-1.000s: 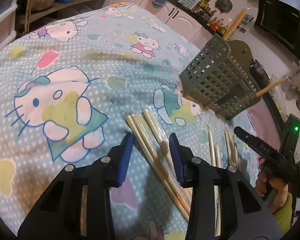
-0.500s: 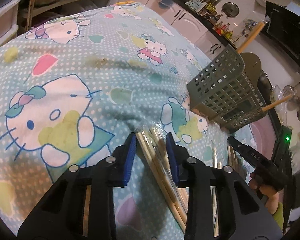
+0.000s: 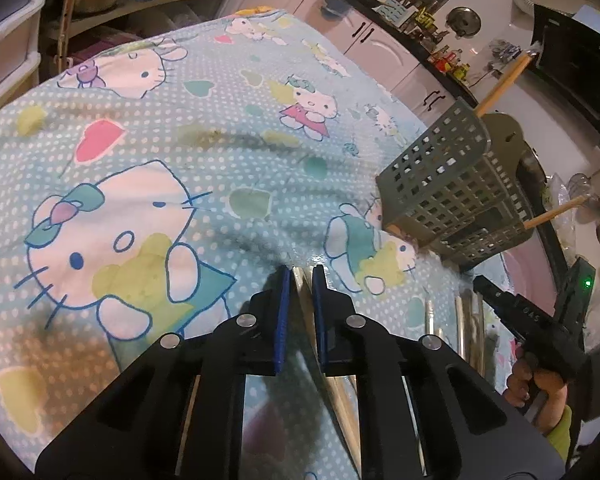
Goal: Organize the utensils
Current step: 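Close the right tool on a chopstick while the left tool grasps another chopstick, then lift both held chopsticks and carry them above the green caddy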
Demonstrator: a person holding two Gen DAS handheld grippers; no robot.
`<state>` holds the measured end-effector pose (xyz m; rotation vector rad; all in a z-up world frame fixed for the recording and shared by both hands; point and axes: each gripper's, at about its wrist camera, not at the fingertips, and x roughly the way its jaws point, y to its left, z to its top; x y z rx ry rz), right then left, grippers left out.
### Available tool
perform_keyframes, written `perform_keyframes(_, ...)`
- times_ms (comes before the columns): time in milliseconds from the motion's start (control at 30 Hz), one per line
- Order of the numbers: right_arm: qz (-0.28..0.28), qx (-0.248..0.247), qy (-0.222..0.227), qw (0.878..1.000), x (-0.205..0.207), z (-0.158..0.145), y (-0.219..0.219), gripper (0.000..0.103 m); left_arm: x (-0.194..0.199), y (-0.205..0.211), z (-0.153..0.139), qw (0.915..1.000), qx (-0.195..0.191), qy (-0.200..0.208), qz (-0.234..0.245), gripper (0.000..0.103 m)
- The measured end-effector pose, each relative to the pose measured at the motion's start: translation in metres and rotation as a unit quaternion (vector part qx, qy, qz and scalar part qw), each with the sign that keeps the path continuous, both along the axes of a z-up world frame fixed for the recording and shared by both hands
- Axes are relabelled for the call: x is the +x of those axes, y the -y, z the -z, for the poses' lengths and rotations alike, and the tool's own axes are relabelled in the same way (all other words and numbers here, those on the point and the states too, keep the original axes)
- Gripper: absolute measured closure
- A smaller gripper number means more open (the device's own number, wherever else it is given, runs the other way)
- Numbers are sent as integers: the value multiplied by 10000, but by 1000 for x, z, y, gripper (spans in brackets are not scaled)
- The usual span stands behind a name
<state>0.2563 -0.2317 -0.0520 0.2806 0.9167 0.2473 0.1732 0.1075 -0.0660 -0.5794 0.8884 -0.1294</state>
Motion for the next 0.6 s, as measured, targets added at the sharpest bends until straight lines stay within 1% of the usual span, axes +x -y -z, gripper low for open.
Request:
perform_keyframes(100, -126, 84, 197, 9997, -11, -15, 4, 92, -7, 2, -12, 9998, 59, 180, 19, 98)
perform_keyframes(200, -272, 138, 428, 9986, -25, -35, 0, 92, -12, 4, -26, 9993, 54, 374, 70, 100)
perform_keyframes(333, -402, 212, 721, 9964, -38, -53, -5, 92, -19, 8, -45, 9978, 100, 642, 147, 101)
perform_keyframes(433, -481, 325, 975, 9935, -51, -66, -4, 92, -24, 13, -58, 9965, 91, 810, 202, 101)
perform_keyframes(500, -566, 370, 1220, 9902, -61, -77, -4, 92, -27, 18, -67, 9953, 106, 935, 241, 101)
perform_keyframes(600, -673, 336, 1510, 9857, -72, -93, -7, 92, -31, 25, -80, 9934, 142, 1097, 313, 101)
